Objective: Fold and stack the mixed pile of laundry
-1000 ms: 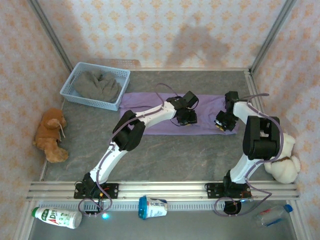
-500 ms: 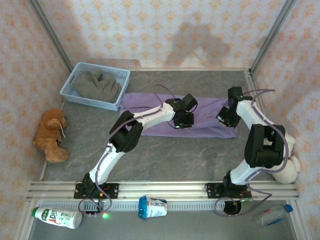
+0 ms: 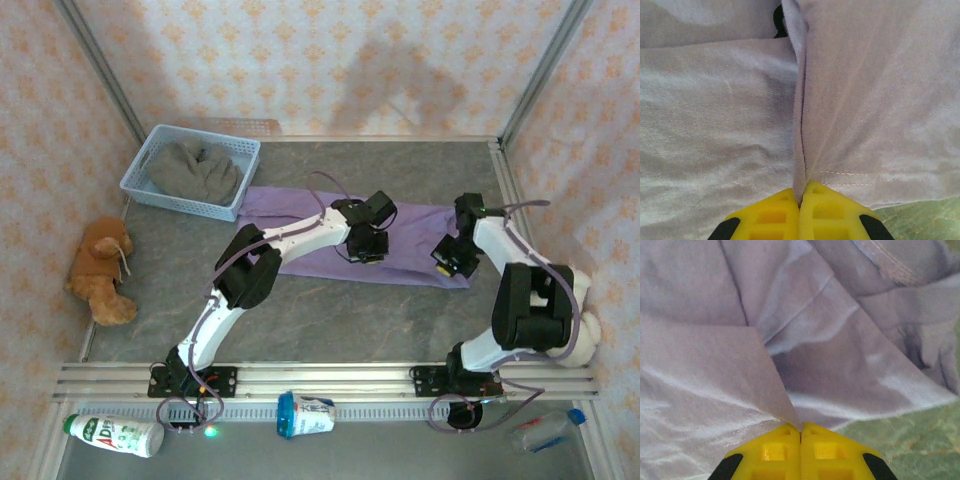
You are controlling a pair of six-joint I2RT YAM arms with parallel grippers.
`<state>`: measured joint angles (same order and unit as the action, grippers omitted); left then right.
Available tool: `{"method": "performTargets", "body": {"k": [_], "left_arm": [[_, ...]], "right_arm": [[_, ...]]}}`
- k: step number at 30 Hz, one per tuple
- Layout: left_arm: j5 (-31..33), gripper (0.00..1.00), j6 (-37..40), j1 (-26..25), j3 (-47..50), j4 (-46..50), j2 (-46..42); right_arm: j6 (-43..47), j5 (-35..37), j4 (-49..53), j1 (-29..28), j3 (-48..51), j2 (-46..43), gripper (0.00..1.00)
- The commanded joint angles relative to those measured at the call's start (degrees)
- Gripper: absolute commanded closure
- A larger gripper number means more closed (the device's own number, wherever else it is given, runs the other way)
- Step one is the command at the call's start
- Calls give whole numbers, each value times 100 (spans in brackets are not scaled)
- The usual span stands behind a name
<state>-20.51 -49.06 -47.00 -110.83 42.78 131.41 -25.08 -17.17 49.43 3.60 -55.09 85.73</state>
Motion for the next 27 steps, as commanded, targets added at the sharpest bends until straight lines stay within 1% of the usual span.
{"method": "performTargets", "body": {"k": [1,4,7,8,9,10,11,13,14,15,17,19,21,25,27], "left_arm": [[88,100,208,-15,-347,514,-134],[5,100,329,-5,-276,598,-174],[-49,100,489,6,-69,651,-179],[-59,100,538,24,-39,727,-141],[-66,100,595,41,-13,822,-85],[-73,97,618,63,7,909,-27],[-104,87,613,99,8,952,4],[-72,55,587,135,43,938,-79],[-36,49,582,134,37,918,-149],[22,47,598,139,-4,916,-236],[142,46,616,199,-93,955,-377],[279,45,650,330,-145,933,-482],[391,45,716,501,-152,855,-516],[591,47,974,912,-261,643,-312],[765,48,1148,1123,-423,748,-97]], "right_arm": [[-240,-28,420,39,220,-431,99],[-471,-257,325,14,591,-650,99],[-642,-305,249,-26,949,-743,97],[-669,-342,219,-34,1063,-731,95],[-687,-357,181,-34,1141,-689,88],[-674,-301,156,-35,1156,-643,79],[-638,-191,175,-37,1102,-616,73],[-579,183,302,-32,800,-617,58],[-542,313,357,-26,633,-627,55],[-503,436,421,-30,414,-628,54],[-463,610,487,-27,17,-597,54],[-472,589,418,-32,-322,-484,54],[-547,419,190,-26,-552,-285,54],[-914,-211,-489,-141,-787,292,58],[-1065,-272,-667,-279,-823,583,60]]}}
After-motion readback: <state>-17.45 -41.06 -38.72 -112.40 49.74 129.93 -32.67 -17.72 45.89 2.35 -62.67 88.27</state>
